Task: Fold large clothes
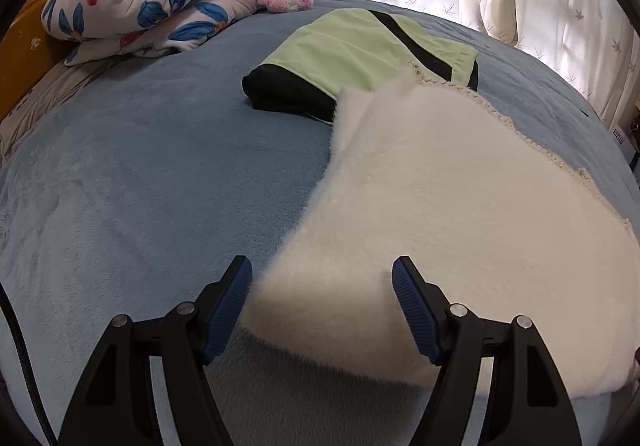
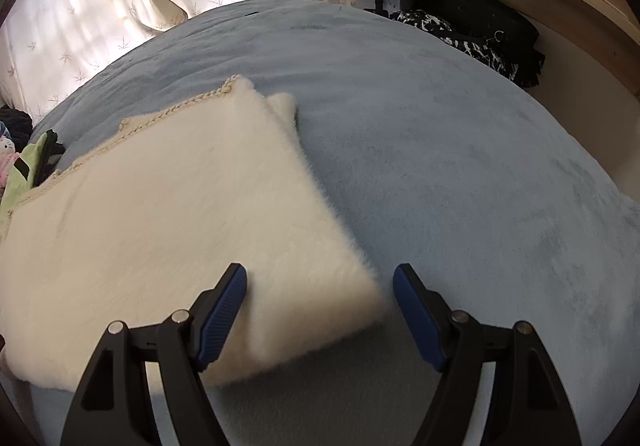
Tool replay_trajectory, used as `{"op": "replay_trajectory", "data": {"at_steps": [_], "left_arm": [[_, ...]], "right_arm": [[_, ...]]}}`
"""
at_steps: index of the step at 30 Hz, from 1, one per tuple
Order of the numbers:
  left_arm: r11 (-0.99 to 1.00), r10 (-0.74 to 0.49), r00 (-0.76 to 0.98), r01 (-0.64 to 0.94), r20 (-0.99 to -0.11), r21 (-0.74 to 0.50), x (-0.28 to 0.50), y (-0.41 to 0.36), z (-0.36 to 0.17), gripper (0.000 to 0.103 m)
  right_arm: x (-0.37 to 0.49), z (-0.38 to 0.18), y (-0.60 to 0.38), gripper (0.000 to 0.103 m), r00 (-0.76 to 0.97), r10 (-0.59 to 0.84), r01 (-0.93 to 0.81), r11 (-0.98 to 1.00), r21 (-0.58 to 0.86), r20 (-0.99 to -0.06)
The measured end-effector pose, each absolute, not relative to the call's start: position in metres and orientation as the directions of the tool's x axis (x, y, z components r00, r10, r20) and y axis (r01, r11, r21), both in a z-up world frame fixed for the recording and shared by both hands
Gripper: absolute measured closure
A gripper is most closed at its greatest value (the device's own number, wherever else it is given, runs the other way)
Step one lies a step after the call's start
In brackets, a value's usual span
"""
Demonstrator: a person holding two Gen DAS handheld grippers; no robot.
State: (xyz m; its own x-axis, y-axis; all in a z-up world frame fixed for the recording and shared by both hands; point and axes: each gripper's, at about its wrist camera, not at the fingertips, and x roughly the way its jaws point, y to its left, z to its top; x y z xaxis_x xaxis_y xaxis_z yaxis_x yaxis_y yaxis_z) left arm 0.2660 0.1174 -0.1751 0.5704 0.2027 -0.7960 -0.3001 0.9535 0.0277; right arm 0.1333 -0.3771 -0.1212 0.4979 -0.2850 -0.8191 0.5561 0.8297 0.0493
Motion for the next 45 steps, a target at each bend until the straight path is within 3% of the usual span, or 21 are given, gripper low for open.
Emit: {"op": "replay_trajectory", "data": {"at_steps": [18, 35, 39, 45], "left_arm": [[0.981, 0.088, 0.612, -0.192, -0.786, -0.040, 0.212, 0.083, -0.111, 0.032], [0.980, -0.136, 0.618, -0.032, -0.775, -0.198, 0.146, 0.062, -0.072, 0.031], [0.952, -0.260, 0.585, 0.023, -0.768, -0.305, 0.137, 0.064, -0.086, 0.031], [0.820, -0.497, 0.518, 0.019, -0.696, -0.572, 0.148, 0.086, -0.138, 0.031]], "right_arm": [[0.104, -0.056, -0.308, 0.026, 0.620, -0.200, 0.415, 0.904, 0.101, -0.758], [0.057, -0.010, -0.217, 0.026, 0.714, -0.080, 0.214, 0.971, 0.107, -0.696], [0.054, -0.019, -0.203, 0.026, 0.719, -0.057, 0.172, 0.980, 0.098, -0.693], [0.062, -0.049, -0.189, 0.026, 0.680, -0.007, 0.127, 0.986, 0.108, -0.733]]}}
